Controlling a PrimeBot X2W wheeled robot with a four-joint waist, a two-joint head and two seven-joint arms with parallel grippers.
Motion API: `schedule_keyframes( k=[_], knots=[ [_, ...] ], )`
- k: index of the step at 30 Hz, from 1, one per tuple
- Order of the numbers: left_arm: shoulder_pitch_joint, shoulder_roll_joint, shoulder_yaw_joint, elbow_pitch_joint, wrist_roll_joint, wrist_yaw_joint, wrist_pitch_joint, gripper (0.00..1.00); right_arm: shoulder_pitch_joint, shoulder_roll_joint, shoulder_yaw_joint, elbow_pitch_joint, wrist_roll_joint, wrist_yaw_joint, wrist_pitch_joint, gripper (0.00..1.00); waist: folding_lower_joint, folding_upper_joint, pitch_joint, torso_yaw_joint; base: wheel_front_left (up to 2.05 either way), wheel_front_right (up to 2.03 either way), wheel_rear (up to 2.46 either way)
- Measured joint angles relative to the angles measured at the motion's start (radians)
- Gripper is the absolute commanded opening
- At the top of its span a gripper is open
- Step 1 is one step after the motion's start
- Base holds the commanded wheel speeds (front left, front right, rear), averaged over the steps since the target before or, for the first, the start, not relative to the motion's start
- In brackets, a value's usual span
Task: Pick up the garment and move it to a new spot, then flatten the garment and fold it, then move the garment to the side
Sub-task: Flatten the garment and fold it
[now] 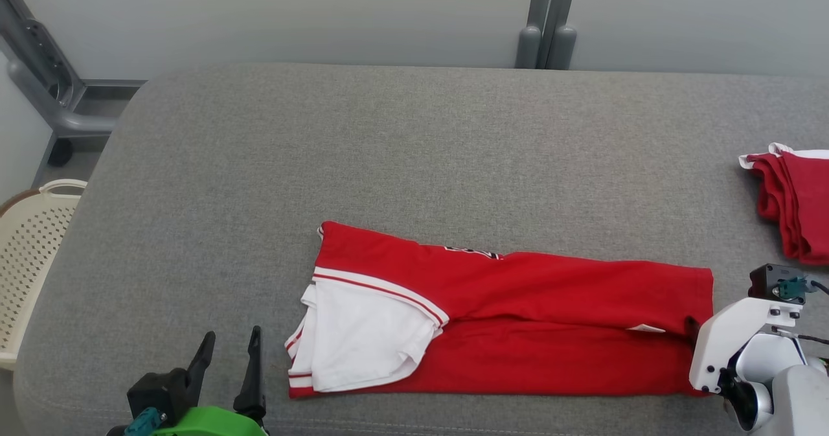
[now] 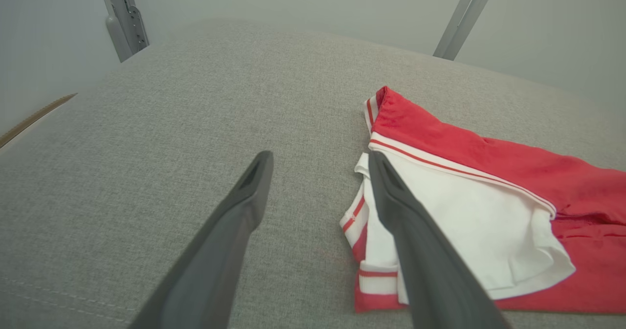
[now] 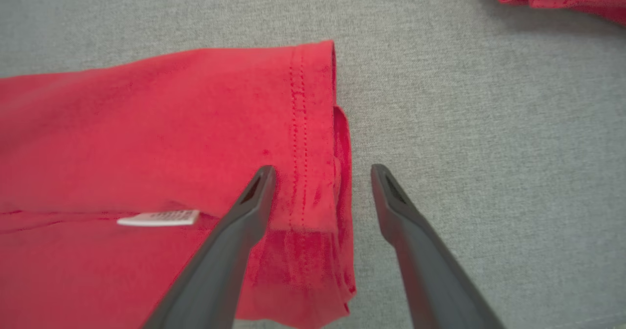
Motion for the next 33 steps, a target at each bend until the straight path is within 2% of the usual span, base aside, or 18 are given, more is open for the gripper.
schedule_keyframes(
  k=[7, 23, 24, 27, 28, 33],
  knots=[
    [-0.005, -0.001, -0.005, -0.003, -0.007, 0.001, 0.000, 1.00, 0.005, -0.001, -0.012, 0.000, -0.012, 0.000, 0.012, 1.00, 0.0000, 0.0000, 0.015, -0.004, 0.00, 0.00, 0.00],
    [-0.050, 0.002, -0.019, 0.030, -0.007, -0.017, -0.002, 1.00, -0.076, -0.005, -0.048, 0.107, 0.016, 0.000, 0.100, 1.00, 0.0000, 0.0000, 0.061, 0.018, 0.00, 0.00, 0.00],
    [-0.050, 0.002, -0.019, 0.031, -0.007, -0.017, -0.003, 1.00, -0.077, -0.006, -0.046, 0.111, 0.020, 0.000, 0.102, 0.62, 0.0000, 0.0000, 0.059, 0.018, 0.00, 0.00, 0.00],
    [-0.050, 0.002, -0.019, 0.031, -0.008, -0.017, -0.003, 1.00, -0.079, -0.005, -0.036, 0.119, 0.035, 0.000, 0.104, 0.13, 0.0000, 0.0000, 0.053, 0.019, 0.00, 0.00, 0.00],
    [-0.050, 0.003, -0.020, 0.031, -0.008, -0.016, -0.003, 1.00, -0.079, -0.004, -0.032, 0.121, 0.035, 0.001, 0.104, 0.00, 0.0000, 0.0000, 0.051, 0.018, 0.00, 0.00, 0.00],
    [-0.049, 0.008, -0.024, 0.037, -0.010, -0.017, -0.003, 1.00, -0.084, -0.001, -0.032, 0.130, 0.030, 0.001, 0.095, 0.00, 0.0000, 0.0000, 0.040, 0.016, 0.00, 0.00, 0.00]
  ],
)
